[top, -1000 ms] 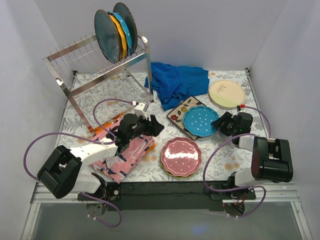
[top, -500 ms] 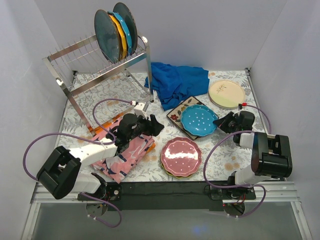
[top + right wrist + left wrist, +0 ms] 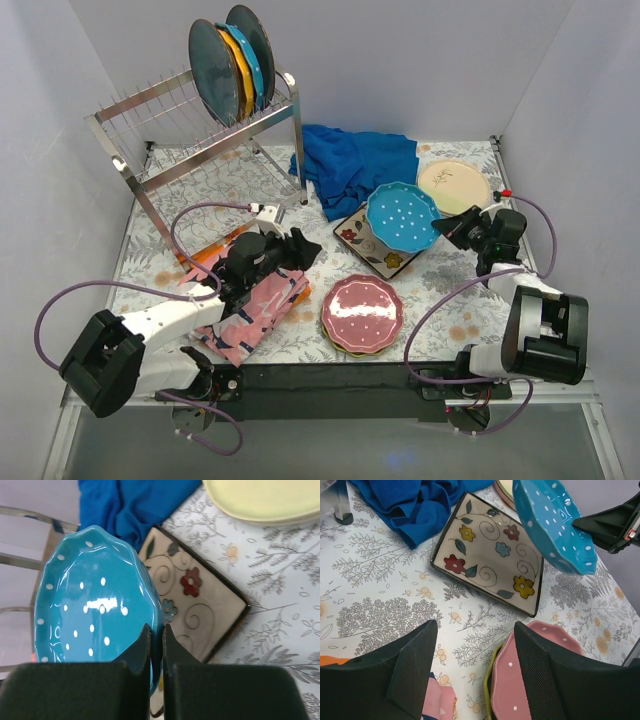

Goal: Unload the plates from the dish rack
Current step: Pick up the plate at the center of the board, then place the plate at the center of the board.

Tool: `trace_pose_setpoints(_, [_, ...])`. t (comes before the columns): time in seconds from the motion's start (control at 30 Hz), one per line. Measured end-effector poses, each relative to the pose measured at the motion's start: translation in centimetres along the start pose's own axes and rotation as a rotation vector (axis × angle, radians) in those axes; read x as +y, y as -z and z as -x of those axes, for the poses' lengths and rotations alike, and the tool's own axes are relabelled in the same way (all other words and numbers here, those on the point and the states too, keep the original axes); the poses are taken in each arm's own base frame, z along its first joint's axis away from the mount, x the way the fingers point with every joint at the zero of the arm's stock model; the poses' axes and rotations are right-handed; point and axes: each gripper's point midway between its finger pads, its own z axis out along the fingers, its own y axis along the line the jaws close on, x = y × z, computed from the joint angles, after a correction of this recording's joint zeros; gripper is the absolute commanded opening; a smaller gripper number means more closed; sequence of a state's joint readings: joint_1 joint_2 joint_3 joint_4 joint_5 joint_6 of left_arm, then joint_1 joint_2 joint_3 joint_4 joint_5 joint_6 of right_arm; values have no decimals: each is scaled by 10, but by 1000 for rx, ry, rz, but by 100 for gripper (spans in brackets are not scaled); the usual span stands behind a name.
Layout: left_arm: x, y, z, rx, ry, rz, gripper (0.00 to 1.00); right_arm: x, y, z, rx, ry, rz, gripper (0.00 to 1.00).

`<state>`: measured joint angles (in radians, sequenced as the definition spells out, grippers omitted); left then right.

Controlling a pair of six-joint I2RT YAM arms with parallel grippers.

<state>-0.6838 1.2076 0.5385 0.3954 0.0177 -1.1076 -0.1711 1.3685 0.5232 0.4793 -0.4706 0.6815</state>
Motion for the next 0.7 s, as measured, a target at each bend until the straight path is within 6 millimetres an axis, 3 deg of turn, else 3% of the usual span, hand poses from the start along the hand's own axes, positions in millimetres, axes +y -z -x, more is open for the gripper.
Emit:
trace_pose_setpoints(0.23, [4,8,9,-59,0,20,61,48,24,13,-24,24,136,1])
trace_pose_setpoints(0.37, [7,12,9,-73,1,32,61,68,47,8,-25,77,193,1])
trace_pose_setpoints(0.53, [5,13,14,-90,1,24,61,80,66,-24,35,158,213,1])
trace_pose_setpoints(0.7, [3,14,16,-98,1,20,61,83,75,-81,179,222,241,1])
